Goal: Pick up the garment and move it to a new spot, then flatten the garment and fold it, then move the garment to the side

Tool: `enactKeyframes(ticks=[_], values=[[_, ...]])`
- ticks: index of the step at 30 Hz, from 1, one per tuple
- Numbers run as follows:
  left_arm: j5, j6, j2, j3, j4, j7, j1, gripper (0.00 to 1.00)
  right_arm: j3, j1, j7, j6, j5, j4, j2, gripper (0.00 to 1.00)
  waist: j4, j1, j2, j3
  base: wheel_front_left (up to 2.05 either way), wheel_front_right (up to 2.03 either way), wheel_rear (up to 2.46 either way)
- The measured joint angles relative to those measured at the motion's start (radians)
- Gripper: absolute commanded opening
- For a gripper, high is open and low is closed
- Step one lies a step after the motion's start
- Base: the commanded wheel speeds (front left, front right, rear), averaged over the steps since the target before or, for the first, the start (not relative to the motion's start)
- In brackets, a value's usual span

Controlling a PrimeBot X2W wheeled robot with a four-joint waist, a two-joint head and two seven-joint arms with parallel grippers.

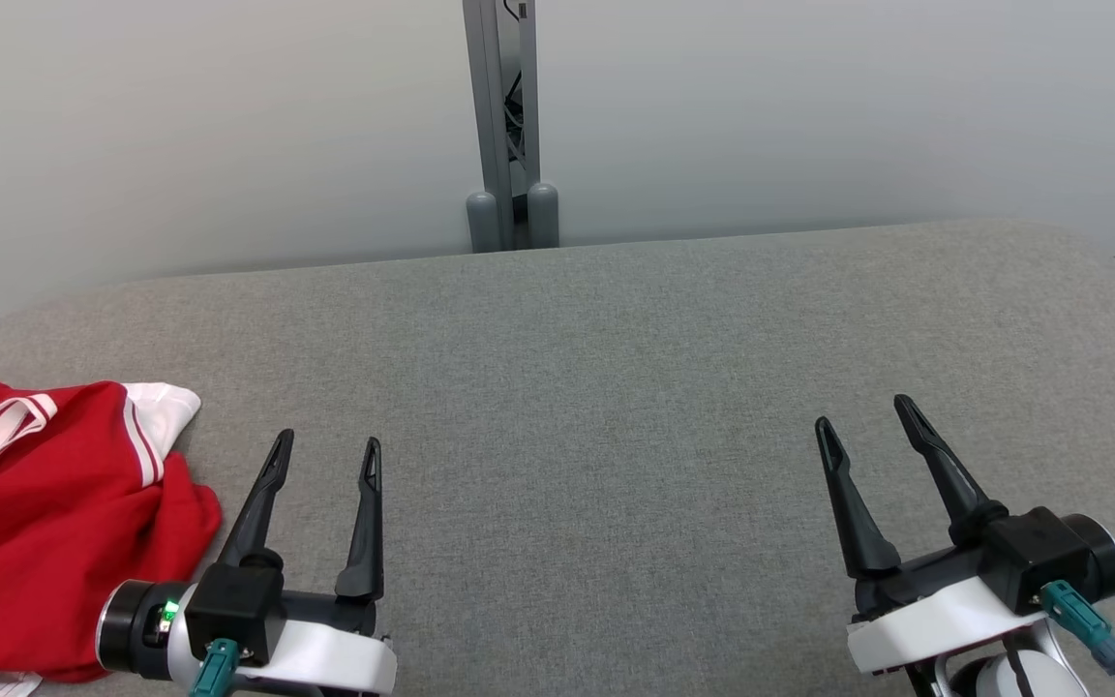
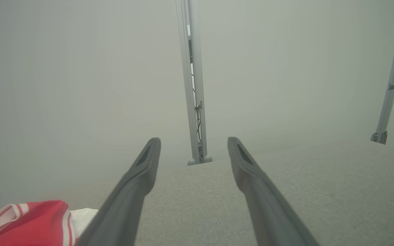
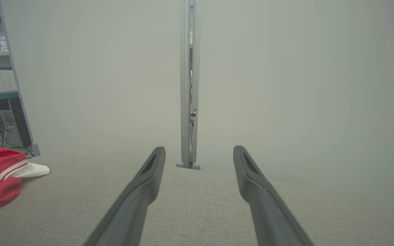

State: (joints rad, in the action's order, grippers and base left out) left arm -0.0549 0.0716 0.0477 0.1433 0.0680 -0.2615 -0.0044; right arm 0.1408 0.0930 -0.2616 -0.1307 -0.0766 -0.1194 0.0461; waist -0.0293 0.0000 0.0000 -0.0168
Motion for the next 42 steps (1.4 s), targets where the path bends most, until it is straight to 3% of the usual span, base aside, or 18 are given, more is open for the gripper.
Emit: enactKeyframes(ticks=[16,42], values=[[-0.011,0.012,0.000,0.006,0.007,0.000,0.004,1.00,0.006,-0.012,0.000,0.000,0.005,-0.011,0.001,1.00,0.037,0.0000,0.0000,-0.009,0.00,0.00,0.00],[-0.044,0.037,0.001,-0.002,0.002,0.000,0.012,1.00,0.030,-0.032,0.000,0.000,0.014,-0.003,0.001,1.00,0.322,0.0000,0.0000,0.008,0.00,0.00,0.00]])
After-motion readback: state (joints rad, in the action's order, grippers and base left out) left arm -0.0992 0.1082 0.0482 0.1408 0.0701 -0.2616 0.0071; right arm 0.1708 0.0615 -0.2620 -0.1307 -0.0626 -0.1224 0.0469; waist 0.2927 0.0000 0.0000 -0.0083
